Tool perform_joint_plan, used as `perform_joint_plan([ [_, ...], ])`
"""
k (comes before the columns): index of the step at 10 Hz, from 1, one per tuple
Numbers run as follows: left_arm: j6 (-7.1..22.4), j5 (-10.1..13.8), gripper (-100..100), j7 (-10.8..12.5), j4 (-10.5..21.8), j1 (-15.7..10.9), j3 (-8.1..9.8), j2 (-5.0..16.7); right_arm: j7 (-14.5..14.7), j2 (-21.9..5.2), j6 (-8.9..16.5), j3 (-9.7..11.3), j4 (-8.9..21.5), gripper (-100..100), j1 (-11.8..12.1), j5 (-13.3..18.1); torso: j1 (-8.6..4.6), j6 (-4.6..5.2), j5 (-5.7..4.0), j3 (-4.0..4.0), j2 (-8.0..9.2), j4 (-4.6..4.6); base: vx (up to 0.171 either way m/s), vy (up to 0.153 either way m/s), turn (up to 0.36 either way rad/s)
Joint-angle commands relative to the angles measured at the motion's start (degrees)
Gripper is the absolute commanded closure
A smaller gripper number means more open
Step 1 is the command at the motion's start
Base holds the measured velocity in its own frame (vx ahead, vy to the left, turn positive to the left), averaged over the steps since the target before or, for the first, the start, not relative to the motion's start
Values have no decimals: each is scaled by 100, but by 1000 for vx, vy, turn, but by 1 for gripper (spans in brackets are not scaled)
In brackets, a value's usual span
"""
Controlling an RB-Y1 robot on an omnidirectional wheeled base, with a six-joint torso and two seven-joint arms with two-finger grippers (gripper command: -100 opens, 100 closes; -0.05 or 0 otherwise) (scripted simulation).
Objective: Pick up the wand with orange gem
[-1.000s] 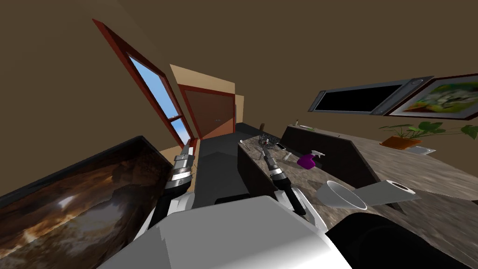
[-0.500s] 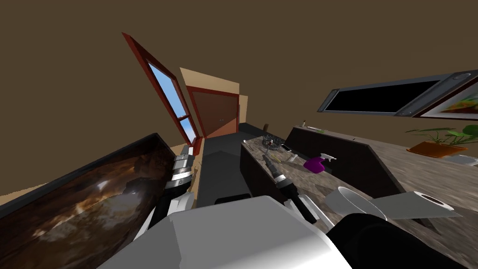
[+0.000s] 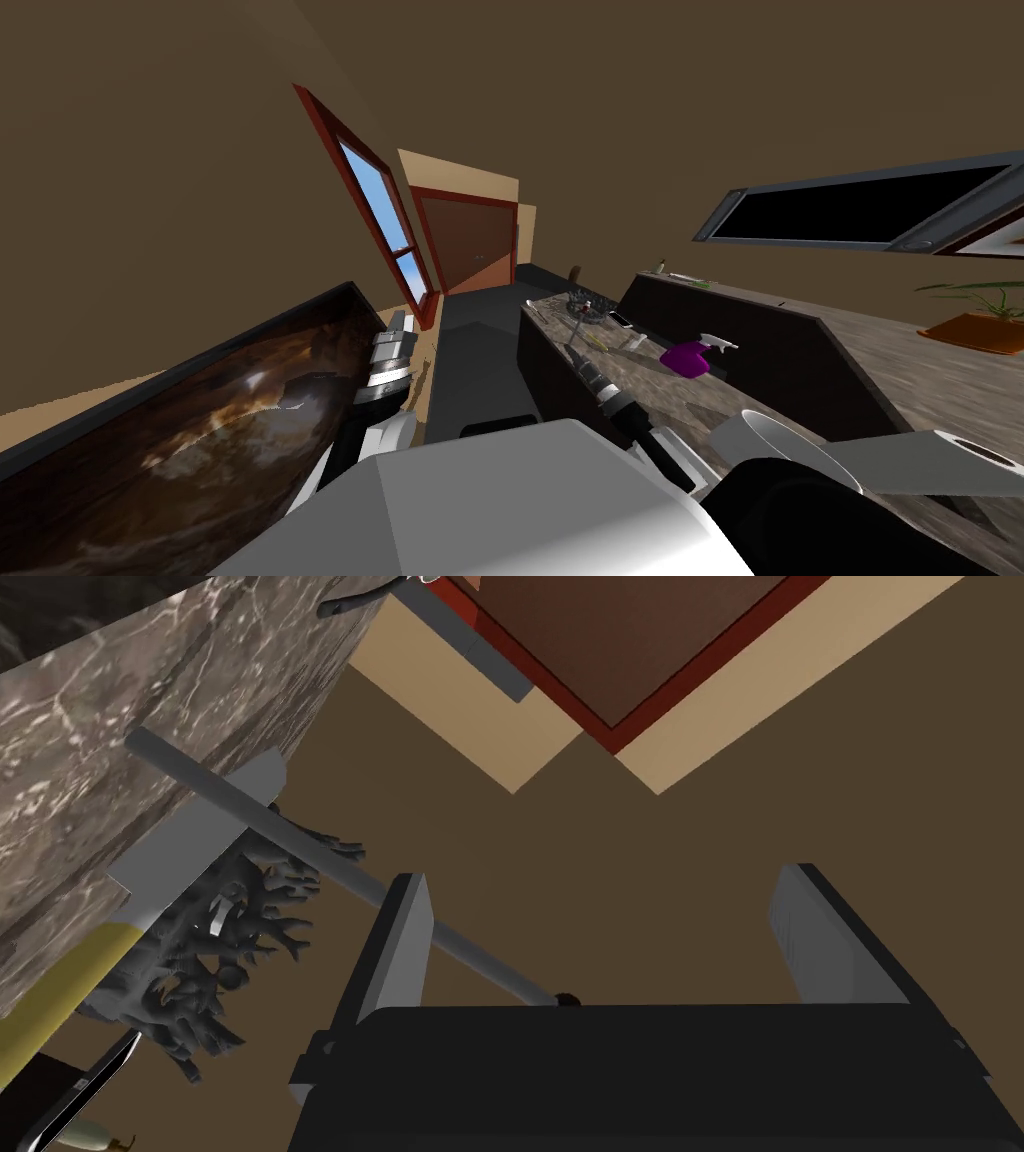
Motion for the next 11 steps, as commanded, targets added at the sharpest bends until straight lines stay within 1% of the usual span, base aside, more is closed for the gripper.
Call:
perform_joint_plan([
  [1, 0, 0, 0, 0, 0, 0, 0, 0, 29, -230, 47, -46, 117, -100, 138, 50, 0, 0, 0, 0, 0, 0, -3, 17, 91],
  [6, 0, 0, 0, 0, 0, 0, 0, 0, 128, -822, 291, -149, 362, -100, 373, 237, -4, 0, -1, -2, -4, -1, 2, 7, 62],
  [9, 0, 0, 0, 0, 0, 0, 0, 0, 198, -1176, 477, -243, 469, -100, 419, 382, -7, 0, -1, -4, -7, -1, 9, -1, 52],
  [11, 0, 0, 0, 0, 0, 1, 0, 0, 253, -1431, 620, -321, 533, -100, 409, 498, -8, 0, -2, -5, -10, -2, 18, -4, 53],
])
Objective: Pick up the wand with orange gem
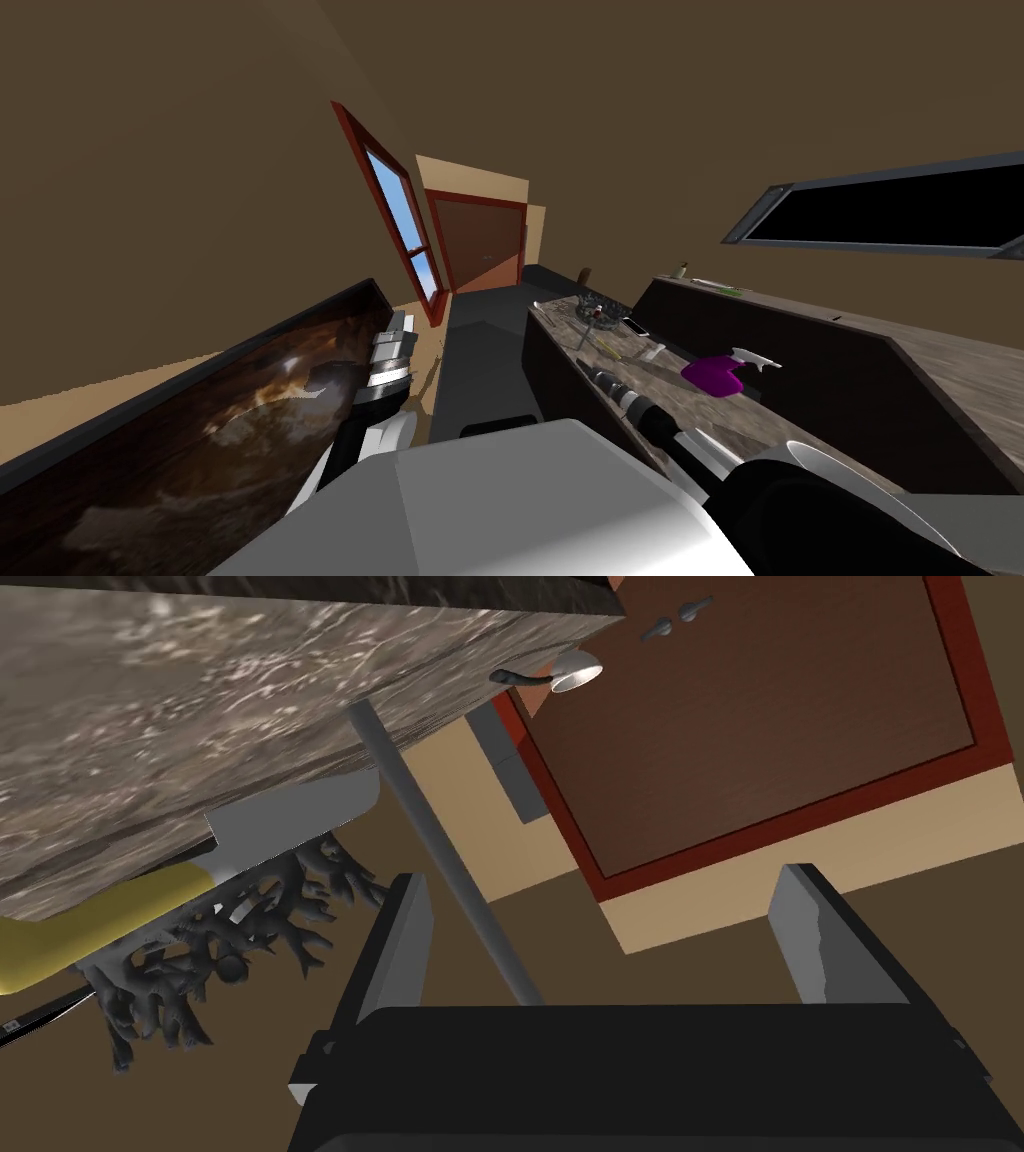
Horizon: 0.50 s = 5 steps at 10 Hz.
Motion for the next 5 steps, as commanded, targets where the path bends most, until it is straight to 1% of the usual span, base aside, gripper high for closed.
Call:
perform_joint_plan([
  [1, 0, 0, 0, 0, 0, 0, 0, 0, 54, -209, 148, -61, 34, -100, -23, 105, 0, 0, 0, 0, 0, 0, 21, -4, 51],
  [5, 0, 0, 0, 0, 0, 0, 0, 0, 178, -693, 464, -250, 138, -100, -155, 375, 0, 0, 0, -2, -3, -1, 24, -6, 40],
])
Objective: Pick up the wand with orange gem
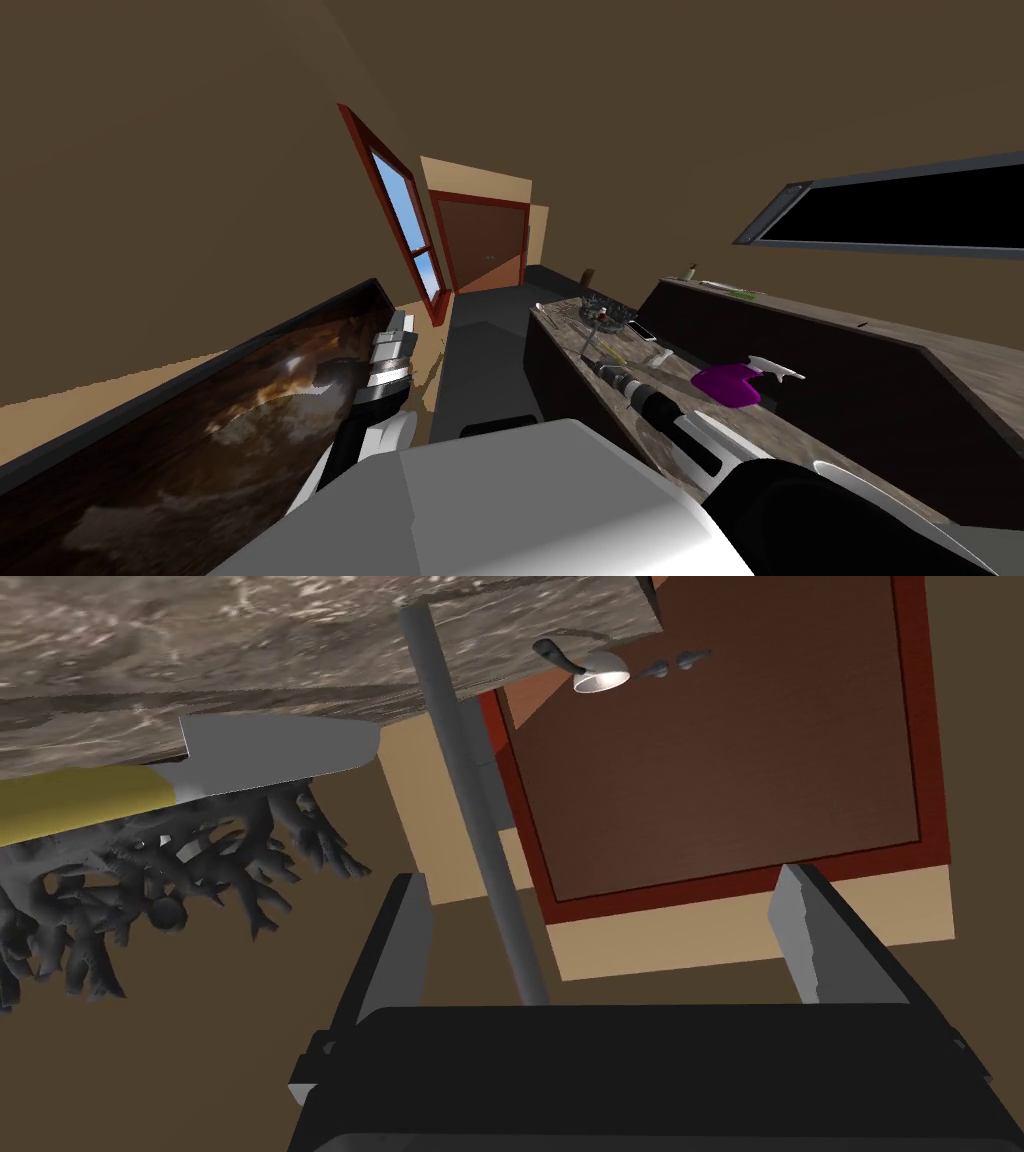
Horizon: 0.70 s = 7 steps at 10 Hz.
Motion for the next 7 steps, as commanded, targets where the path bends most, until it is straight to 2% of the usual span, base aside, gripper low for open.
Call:
perform_joint_plan([
  [1, 0, 0, 0, 0, 0, 0, 0, 0, 61, -158, 115, -89, 37, -100, -46, 114, 0, 0, 0, 0, 0, 0, 25, -6, 39],
  [2, 0, 0, 0, 0, 0, 0, 0, 0, 117, -334, 254, -177, 70, -100, -135, 237, 1, 0, 0, 0, 0, 0, 33, -10, 44],
  [5, 0, 0, 0, 0, 0, 0, 0, 0, 202, -620, 469, -316, 109, -100, -296, 428, 0, 1, 0, -1, -2, -1, 31, -9, 27],
  [6, 0, 0, 0, 0, 0, 0, 0, 0, 196, -537, 410, -273, 128, -100, -283, 401, 1, 1, 0, -1, -2, -1, 14, -3, 8],
  [7, 0, 0, 0, 0, 0, 0, 0, 0, 203, -546, 415, -279, 138, 0, -292, 408, 3, 3, 0, 2, 4, 0, 0, 0, 0],
])
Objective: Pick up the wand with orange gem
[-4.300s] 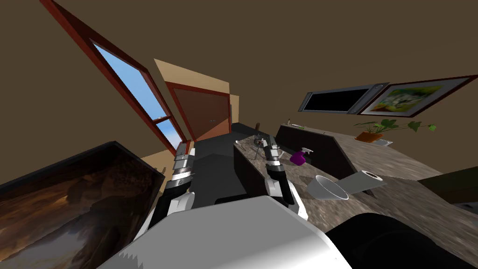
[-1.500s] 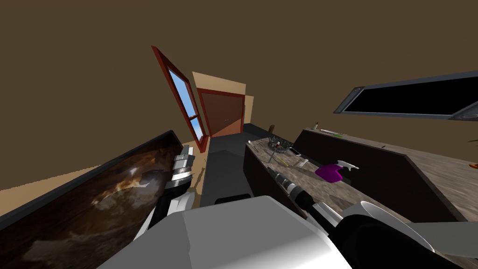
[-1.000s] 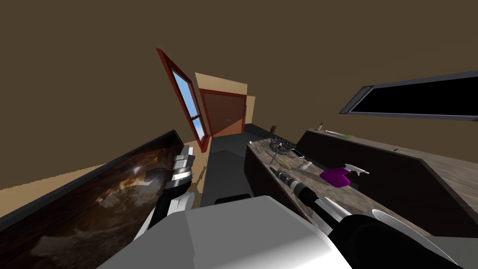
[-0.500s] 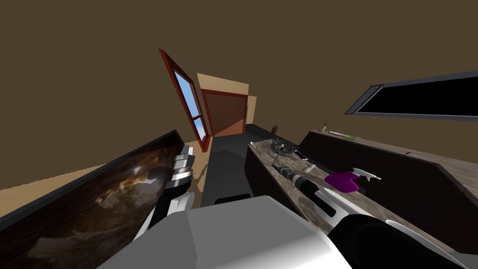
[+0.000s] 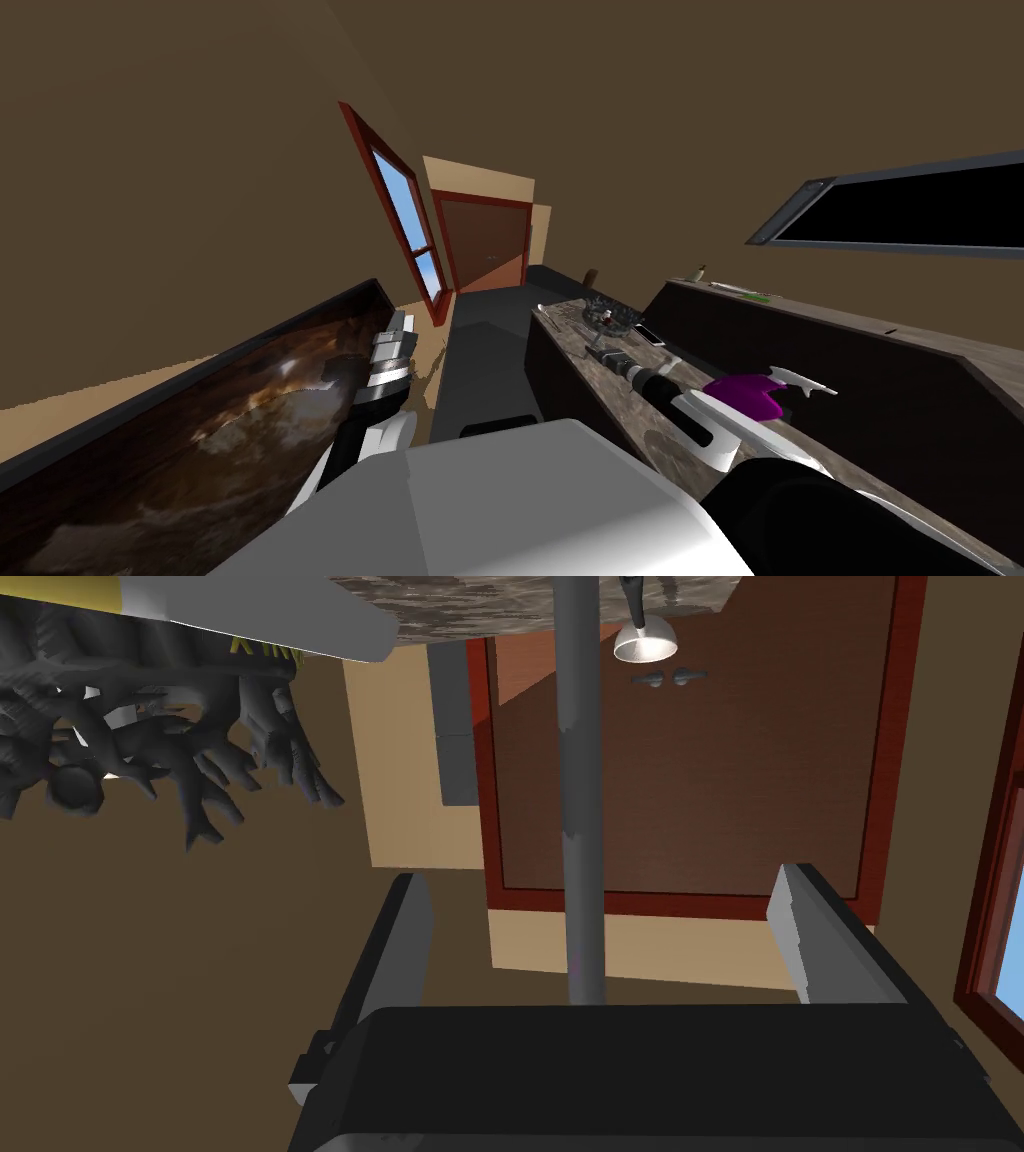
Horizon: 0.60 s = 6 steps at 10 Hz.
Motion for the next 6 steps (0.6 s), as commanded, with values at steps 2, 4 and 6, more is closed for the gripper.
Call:
perform_joint_plan([
  [2, 0, 0, 0, 0, 0, -3, -1, 0, -30, -37, 50, -45, 484, -100, -194, -135, -2, -9, -1, 19, 37, 6, -151, -11, 340],
  [4, 1, 0, 0, 0, 0, -4, -1, 0, -59, -74, 101, -89, 798, -100, -389, -270, -16, -7, -3, 42, 75, 16, -218, -36, 430],
  [6, 0, 0, 0, 0, 1, -1, 1, 0, -89, -111, 151, -134, 1157, -100, -583, -405, -16, 6, -4, 33, 54, 14, -120, -16, 174],
])
